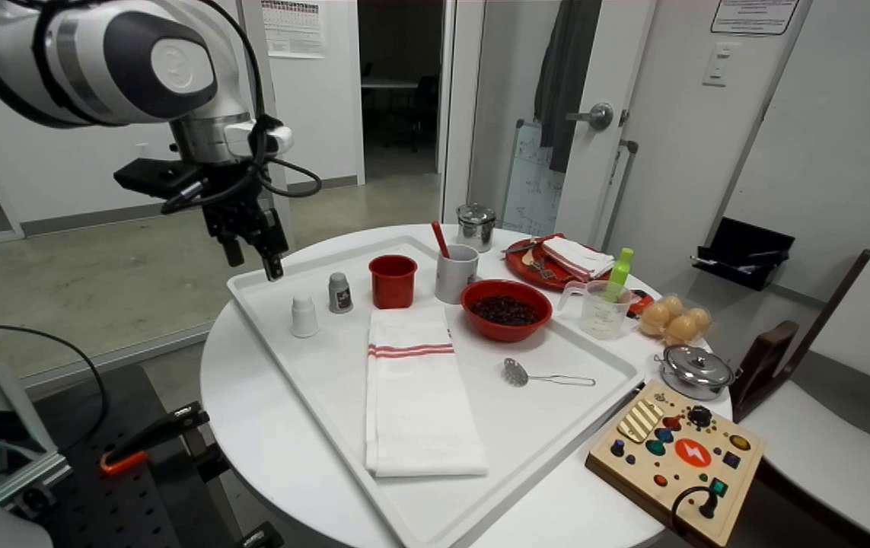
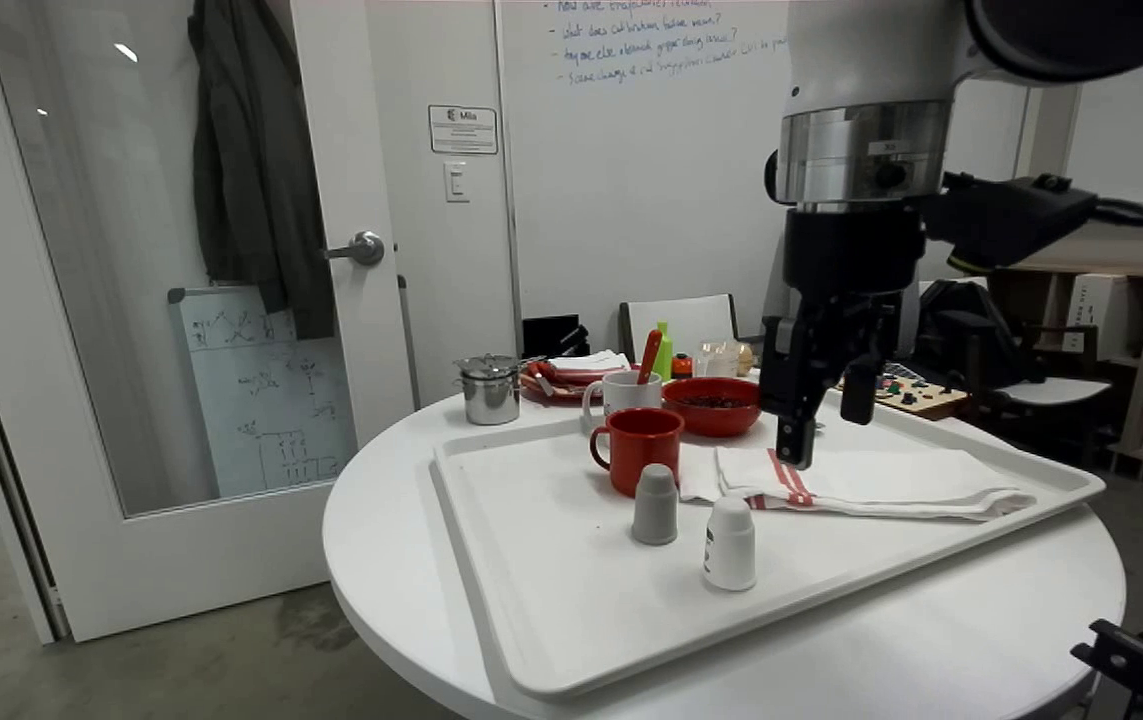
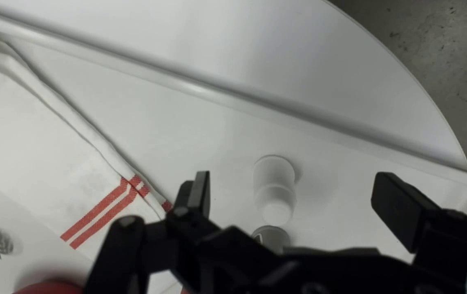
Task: Put the salt and pepper shaker in the red mug and use the spoon to mix the contents of the red bowl
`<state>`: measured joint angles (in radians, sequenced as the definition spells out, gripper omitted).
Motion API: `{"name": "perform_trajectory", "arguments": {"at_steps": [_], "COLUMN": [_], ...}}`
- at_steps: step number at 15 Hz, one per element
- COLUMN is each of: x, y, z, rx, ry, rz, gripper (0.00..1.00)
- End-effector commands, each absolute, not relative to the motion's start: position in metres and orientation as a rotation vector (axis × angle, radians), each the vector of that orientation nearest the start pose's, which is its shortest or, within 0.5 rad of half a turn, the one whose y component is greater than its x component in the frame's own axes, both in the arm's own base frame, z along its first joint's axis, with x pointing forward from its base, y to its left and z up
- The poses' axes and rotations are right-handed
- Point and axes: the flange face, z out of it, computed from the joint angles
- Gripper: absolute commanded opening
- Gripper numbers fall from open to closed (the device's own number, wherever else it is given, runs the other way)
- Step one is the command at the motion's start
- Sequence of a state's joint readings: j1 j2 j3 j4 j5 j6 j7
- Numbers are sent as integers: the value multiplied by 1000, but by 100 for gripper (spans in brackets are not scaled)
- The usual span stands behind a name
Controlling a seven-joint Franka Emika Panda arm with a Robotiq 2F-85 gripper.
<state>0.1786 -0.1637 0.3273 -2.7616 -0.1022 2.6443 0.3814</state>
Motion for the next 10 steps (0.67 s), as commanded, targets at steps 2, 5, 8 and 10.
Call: {"name": "perform_trajectory", "arguments": {"at_steps": [2,5,8,10], "x": [358,375,406,429], "y": [216,231,225,214], "z": [259,256,248,242], "rx": [-3194,-3193,-3211,-3235], "ry": [-417,-484,-495,-466], "rz": [-168,-173,-182,-179], "gripper": [100,100,100,100]}}
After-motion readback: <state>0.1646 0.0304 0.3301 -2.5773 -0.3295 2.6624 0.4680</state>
